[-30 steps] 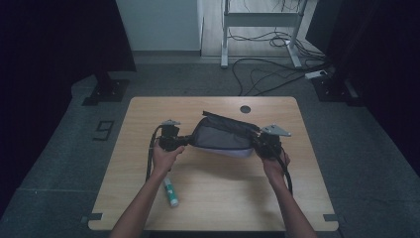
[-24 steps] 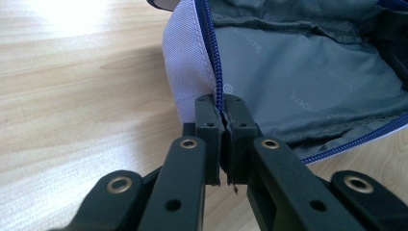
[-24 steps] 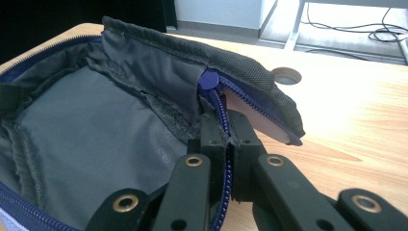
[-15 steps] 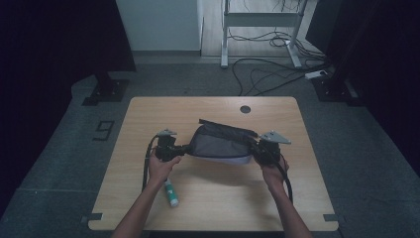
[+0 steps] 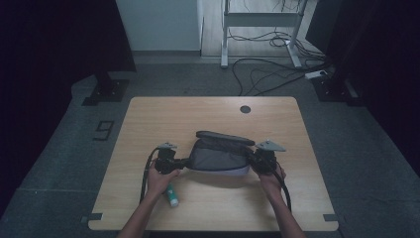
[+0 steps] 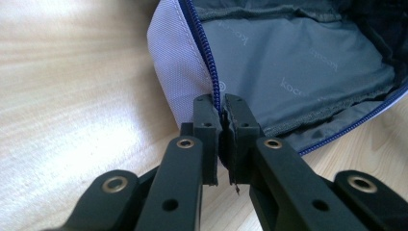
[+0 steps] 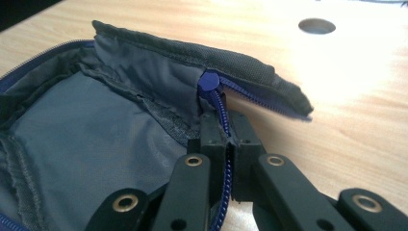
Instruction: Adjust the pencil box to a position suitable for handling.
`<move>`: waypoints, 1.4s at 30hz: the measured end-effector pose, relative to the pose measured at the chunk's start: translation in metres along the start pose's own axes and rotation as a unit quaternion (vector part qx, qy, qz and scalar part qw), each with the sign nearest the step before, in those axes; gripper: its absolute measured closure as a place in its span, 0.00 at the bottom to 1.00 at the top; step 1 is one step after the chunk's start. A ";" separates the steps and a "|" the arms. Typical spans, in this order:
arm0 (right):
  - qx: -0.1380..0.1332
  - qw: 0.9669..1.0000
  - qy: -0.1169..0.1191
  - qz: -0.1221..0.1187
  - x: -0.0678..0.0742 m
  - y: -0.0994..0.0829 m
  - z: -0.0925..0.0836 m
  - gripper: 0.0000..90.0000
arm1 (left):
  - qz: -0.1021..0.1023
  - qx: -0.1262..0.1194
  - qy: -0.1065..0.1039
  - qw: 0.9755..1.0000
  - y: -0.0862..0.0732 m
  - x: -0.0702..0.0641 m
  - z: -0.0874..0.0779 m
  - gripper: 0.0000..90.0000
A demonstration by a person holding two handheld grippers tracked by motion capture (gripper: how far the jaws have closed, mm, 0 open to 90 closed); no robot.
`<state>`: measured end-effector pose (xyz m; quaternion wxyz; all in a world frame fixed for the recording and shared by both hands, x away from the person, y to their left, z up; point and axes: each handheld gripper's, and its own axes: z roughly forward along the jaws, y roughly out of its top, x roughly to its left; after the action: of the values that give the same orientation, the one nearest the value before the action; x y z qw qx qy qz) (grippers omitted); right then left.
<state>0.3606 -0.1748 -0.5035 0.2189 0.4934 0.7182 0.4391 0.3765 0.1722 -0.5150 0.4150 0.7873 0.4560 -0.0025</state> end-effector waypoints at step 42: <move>-0.003 0.999 -0.034 0.007 -0.006 -0.016 -0.008 0.51 | -0.017 -0.042 0.018 0.999 -0.007 0.007 -0.019 0.41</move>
<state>0.3487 -0.1856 -0.5131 0.2414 0.5129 0.7054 0.4255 0.3679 0.1913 -0.5094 0.4396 0.7613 0.4760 0.0238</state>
